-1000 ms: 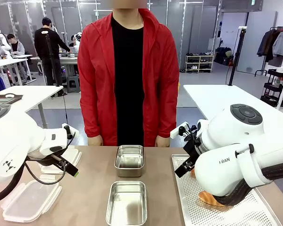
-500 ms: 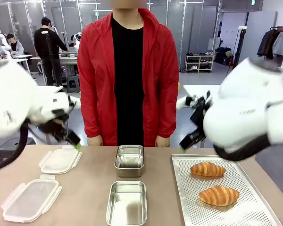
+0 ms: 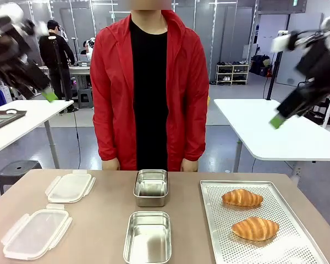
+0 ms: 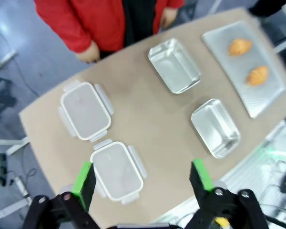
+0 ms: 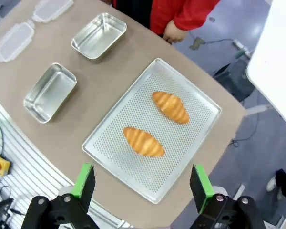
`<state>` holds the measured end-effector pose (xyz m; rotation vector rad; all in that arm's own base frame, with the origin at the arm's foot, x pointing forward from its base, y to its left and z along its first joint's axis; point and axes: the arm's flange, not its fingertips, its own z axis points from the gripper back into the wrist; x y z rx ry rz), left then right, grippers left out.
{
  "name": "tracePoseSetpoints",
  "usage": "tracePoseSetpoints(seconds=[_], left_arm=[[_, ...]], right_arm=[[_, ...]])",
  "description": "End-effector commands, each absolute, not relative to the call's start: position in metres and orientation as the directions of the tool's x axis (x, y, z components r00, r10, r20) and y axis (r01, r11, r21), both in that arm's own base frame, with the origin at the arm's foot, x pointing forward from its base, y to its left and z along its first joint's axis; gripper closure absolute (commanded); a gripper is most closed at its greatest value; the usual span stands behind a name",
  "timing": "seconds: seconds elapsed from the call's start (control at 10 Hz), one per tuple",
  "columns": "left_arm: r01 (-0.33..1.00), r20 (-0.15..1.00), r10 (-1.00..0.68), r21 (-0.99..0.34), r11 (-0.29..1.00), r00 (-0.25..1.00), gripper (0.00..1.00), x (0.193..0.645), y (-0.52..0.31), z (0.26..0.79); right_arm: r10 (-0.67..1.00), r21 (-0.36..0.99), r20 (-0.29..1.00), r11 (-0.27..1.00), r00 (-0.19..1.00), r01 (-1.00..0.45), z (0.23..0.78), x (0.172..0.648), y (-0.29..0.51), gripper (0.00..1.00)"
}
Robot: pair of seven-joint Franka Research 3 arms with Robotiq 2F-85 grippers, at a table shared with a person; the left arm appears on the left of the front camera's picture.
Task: Place the bread into the airtight container.
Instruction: Pick up a Butter Roll and place it into an empty Airtight Container.
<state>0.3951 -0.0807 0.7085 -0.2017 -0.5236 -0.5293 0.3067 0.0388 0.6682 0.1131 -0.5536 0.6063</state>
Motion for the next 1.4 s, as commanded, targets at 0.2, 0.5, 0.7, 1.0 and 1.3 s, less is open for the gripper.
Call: tracePoseSetpoints(seconds=[0.2,0.5,0.7,1.0,1.3], left_arm=[[0.527,0.571,-0.391,-0.088,0.845,0.722,0.0,0.37,-0.012,0.762],[0.491,0.594,-0.369,-0.05,0.87,0.715,0.0,0.345,0.02,0.779],[0.463,0.618,-0.35,-0.027,0.886,0.704,0.0,0.334,0.03,0.795],[0.452,0.62,-0.326,-0.051,0.891,0.713,0.0,0.339,0.027,0.79],[0.452,0.62,-0.326,-0.051,0.891,0.713,0.0,0.339,0.027,0.79]], right_arm=[[0.538,-0.076,0.574,0.785,0.617,-0.615,0.718,0.26,-0.019,0.0],[0.465,-0.045,0.6,0.832,0.651,-0.553,0.727,0.247,-0.048,0.0],[0.443,-0.022,0.606,0.84,0.661,-0.543,0.718,0.246,-0.06,0.0],[0.444,-0.035,0.604,0.845,0.662,-0.534,0.726,0.246,-0.055,0.0],[0.444,-0.035,0.604,0.845,0.662,-0.534,0.726,0.246,-0.055,0.0]])
